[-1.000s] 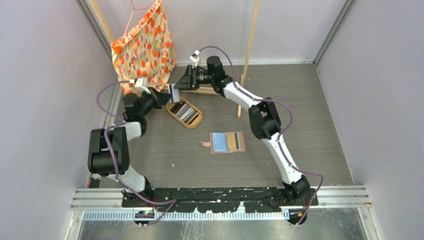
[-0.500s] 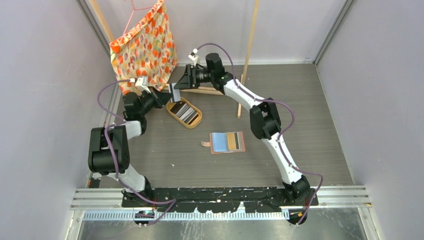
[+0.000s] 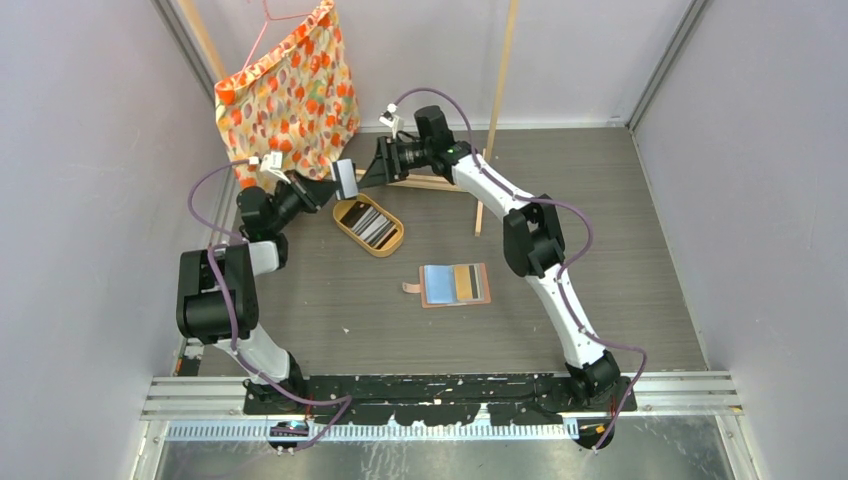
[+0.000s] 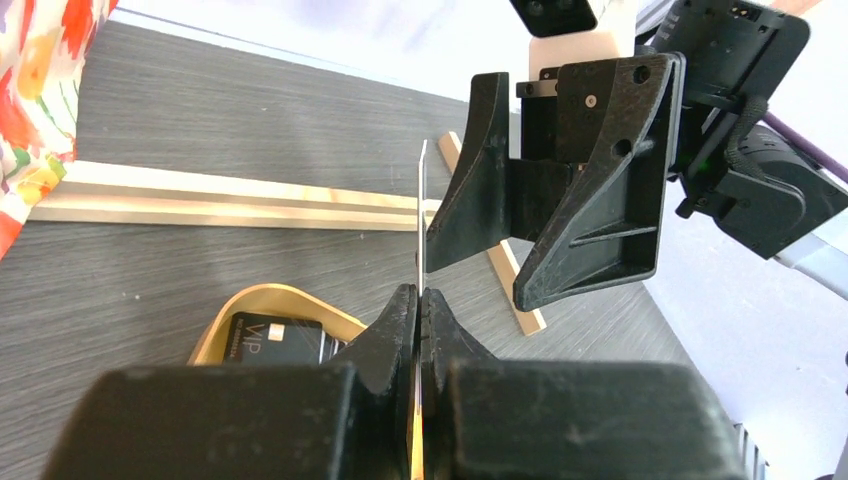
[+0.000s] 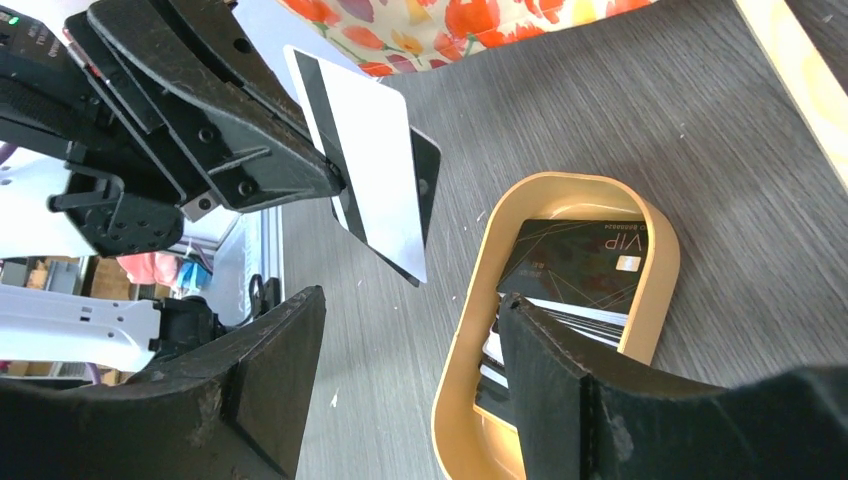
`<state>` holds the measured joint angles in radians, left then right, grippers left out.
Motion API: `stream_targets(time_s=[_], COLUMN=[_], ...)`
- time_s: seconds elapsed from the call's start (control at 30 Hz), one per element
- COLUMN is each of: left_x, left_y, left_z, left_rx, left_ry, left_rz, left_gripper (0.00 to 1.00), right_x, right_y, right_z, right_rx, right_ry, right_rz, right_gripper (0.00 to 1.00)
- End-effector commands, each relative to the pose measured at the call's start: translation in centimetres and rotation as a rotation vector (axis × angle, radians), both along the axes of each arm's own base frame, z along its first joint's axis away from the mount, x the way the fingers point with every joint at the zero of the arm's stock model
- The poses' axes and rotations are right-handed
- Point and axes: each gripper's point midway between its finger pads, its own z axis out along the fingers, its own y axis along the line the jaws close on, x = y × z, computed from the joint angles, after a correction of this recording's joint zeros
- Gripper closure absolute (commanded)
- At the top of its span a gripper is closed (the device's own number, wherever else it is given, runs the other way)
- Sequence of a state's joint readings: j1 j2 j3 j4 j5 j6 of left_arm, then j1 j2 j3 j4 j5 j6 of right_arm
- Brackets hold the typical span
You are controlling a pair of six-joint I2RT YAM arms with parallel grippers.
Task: Put the credit cards into the card holder
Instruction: Place the credit card in the storage box.
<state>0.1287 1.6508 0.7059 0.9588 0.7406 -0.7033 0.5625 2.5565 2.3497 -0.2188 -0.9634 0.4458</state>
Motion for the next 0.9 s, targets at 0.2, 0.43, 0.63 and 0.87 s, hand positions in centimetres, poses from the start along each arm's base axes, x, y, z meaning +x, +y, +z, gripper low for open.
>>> stream_targets(time_s=[0.2, 0.43, 0.63, 0.87], left_x=[-2.1, -3.1, -3.5, -3.5], left_y=[-1.2, -3.1, -4.3, -4.6], left_z=[6.5, 8.0, 8.6, 8.6], left_rx=[-0.161, -0.174, -0.182, -0.196], left_ry=[-0.184, -0.203, -0.191, -0.171], left_rz=[-0.172, -0.266, -0.332, -0.353], left_gripper=[1.00, 1.00, 1.00, 1.00], right_x=[-2.5, -3.4, -3.7, -2.4], right_y=[-2.3, -3.3, -3.4, -4.1], right_z=[12.8, 14.2, 14.7, 13.2], right_rx=[0.153, 0.134, 0.162, 0.117], right_ry=[-0.158, -0.138, -0.110, -0.109], right_rz=[0.070, 0.036, 0.047, 0.004], right_gripper=[0.36, 0.36, 0.37, 0.41])
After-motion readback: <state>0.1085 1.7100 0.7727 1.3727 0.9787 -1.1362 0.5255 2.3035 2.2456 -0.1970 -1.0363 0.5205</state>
